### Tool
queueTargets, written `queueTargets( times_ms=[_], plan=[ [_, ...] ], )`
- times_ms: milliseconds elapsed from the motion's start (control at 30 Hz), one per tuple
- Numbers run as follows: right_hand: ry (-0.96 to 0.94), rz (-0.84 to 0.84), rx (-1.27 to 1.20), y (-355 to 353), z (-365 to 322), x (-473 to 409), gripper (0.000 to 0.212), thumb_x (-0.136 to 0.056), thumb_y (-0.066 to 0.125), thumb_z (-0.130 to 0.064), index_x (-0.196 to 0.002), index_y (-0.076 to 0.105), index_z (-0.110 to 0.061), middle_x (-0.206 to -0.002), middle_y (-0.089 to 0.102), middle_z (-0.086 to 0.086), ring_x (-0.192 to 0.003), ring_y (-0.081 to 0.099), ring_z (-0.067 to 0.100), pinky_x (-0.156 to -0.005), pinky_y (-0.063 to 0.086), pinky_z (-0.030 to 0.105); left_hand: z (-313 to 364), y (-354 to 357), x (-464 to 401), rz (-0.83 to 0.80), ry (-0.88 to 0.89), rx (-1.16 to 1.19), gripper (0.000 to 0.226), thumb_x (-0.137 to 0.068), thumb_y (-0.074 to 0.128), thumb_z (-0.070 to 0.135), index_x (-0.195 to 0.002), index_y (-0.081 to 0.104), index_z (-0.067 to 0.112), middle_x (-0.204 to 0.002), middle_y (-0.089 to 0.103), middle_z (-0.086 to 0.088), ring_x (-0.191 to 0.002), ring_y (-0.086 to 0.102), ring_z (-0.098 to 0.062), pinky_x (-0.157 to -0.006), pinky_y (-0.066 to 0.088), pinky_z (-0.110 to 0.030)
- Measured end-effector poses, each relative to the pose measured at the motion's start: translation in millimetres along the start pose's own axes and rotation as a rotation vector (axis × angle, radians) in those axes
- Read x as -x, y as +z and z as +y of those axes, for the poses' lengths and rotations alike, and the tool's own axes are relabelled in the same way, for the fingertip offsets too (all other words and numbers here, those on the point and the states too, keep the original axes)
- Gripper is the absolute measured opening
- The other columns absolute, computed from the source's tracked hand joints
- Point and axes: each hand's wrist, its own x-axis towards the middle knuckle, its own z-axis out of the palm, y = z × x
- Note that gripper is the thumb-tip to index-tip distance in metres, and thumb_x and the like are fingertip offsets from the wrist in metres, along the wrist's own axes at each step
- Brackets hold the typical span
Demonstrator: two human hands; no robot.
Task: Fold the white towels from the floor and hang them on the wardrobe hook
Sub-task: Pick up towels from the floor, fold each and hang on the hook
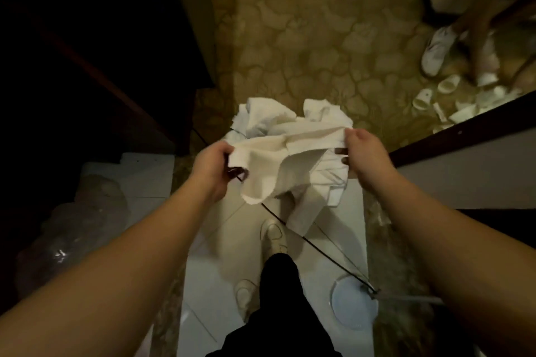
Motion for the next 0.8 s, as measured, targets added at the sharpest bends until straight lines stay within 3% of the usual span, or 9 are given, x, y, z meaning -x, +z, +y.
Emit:
queueTargets(
  times_ms=[200, 267, 367, 567, 700, 800],
  plan=[
    [0.027, 0.199, -0.223, -66.7, -56.4, 52.7, 0.025, -0.104, 0.041, -0.025, -0.089, 0.057, -0.016, -0.079, 0.059, 0.000, -0.060, 0.059, 0.007, -0.051, 0.047, 0.022, 60.9, -60.7, 88.9, 0.110, 0.161, 0.058, 0.009, -0.093, 0.050, 0.014, -0.095, 0.057, 0.009, -0.098, 0.060, -0.014, -0.088, 0.065, -0.026, -0.051, 0.056, -0.030],
    [0.005, 0.232, -0.252, -86.4, -80.1, 74.4, 0.025, -0.103, 0.042, -0.021, -0.081, 0.054, -0.020, -0.076, 0.057, -0.002, -0.054, 0.057, 0.003, -0.050, 0.046, 0.021, 81.1, -75.1, 126.3, 0.100, 0.233, 0.084, 0.016, -0.096, 0.042, 0.011, -0.100, 0.057, 0.007, -0.092, 0.062, -0.013, -0.075, 0.068, -0.020, -0.047, 0.053, -0.025],
    [0.053, 0.235, -0.432, -110.9, -115.0, 109.2, 0.022, -0.102, 0.036, -0.013, -0.088, 0.054, -0.015, -0.082, 0.057, 0.001, -0.061, 0.057, 0.006, -0.046, 0.041, 0.020, 103.5, -91.4, 183.9, 0.108, 0.304, 0.032, 0.024, -0.100, 0.037, 0.009, -0.114, 0.055, 0.001, -0.085, 0.061, -0.014, -0.052, 0.063, -0.014, -0.044, 0.048, -0.020],
    [0.018, 0.108, -0.434, -137.3, -156.0, 196.2, 0.023, -0.100, 0.039, -0.008, -0.086, 0.057, -0.007, -0.080, 0.059, 0.006, -0.062, 0.054, 0.009, -0.051, 0.040, 0.021, 103.8, -131.6, 296.4, 0.163, 0.407, 0.130, 0.024, -0.106, 0.039, 0.010, -0.122, 0.052, -0.001, -0.080, 0.059, -0.010, -0.058, 0.057, -0.013, -0.052, 0.047, -0.021],
    [-0.044, -0.013, -0.389, -149.2, -164.2, 244.8, 0.023, -0.101, 0.036, -0.006, -0.100, 0.058, -0.001, -0.079, 0.060, 0.006, -0.056, 0.050, 0.008, -0.036, 0.035, 0.016, 89.2, -157.4, 364.4, 0.159, 0.481, 0.255, 0.023, -0.106, 0.039, 0.010, -0.121, 0.057, 0.014, -0.087, 0.065, -0.015, -0.062, 0.059, -0.015, -0.053, 0.049, -0.022],
    [-0.053, -0.128, -0.358, -155.9, -152.6, 278.8, 0.021, -0.103, 0.033, -0.004, -0.101, 0.054, -0.002, -0.085, 0.066, 0.007, -0.059, 0.054, 0.008, -0.035, 0.032, 0.016, 64.8, -181.9, 410.0, 0.087, 0.556, 0.290, 0.023, -0.104, 0.043, 0.010, -0.116, 0.062, 0.011, -0.097, 0.070, -0.014, -0.064, 0.065, -0.013, -0.056, 0.050, -0.020]
  ],
)
